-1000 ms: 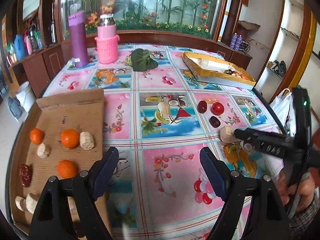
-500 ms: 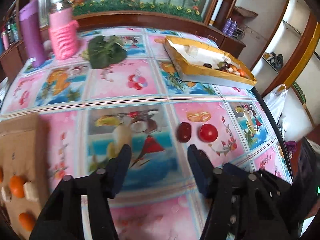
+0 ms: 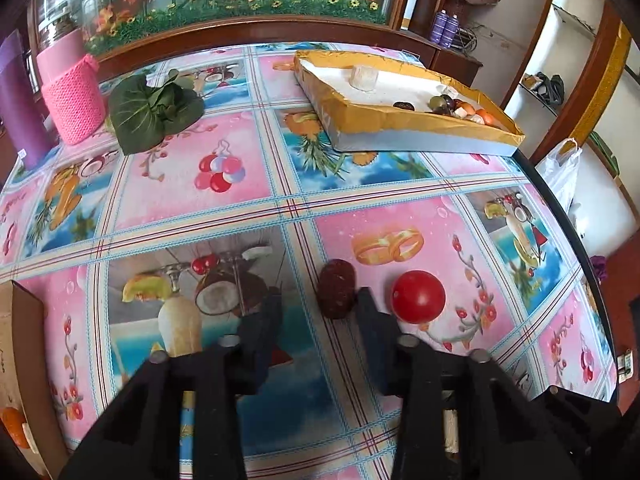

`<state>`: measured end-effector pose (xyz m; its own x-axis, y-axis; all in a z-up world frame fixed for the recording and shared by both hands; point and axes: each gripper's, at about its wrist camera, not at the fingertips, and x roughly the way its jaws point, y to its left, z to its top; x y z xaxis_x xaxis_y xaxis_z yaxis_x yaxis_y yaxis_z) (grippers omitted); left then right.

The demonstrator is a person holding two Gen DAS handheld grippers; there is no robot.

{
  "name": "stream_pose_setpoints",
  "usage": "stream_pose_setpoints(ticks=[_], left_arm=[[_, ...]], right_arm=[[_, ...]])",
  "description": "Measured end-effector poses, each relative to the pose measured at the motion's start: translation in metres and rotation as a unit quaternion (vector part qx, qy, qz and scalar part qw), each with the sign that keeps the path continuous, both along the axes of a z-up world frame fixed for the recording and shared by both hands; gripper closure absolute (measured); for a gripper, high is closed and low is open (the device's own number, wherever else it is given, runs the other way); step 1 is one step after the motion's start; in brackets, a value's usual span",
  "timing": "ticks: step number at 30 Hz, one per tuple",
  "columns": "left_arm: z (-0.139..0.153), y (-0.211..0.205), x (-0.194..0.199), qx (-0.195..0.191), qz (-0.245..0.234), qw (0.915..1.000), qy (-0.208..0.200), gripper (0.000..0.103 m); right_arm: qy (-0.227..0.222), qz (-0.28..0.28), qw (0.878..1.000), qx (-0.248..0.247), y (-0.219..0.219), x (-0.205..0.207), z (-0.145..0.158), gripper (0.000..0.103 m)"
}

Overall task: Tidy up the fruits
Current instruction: 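Grasp a red date with the left tool while the right tool grasps a beige block, then carry the date and block into the cardboard box and open both tools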

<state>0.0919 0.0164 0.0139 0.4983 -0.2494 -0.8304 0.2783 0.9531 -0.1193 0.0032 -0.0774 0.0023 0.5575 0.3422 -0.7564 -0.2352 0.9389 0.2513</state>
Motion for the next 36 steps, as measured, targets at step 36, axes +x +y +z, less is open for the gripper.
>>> stream_pose_setpoints(ticks=[36], left_arm=[[0.041,0.327,-0.209,-0.073,0.295,0.9504,-0.065,0.084]], right_arm=[[-0.059,0.054,0.996,-0.03,0.081,-0.058,0.058,0.066]])
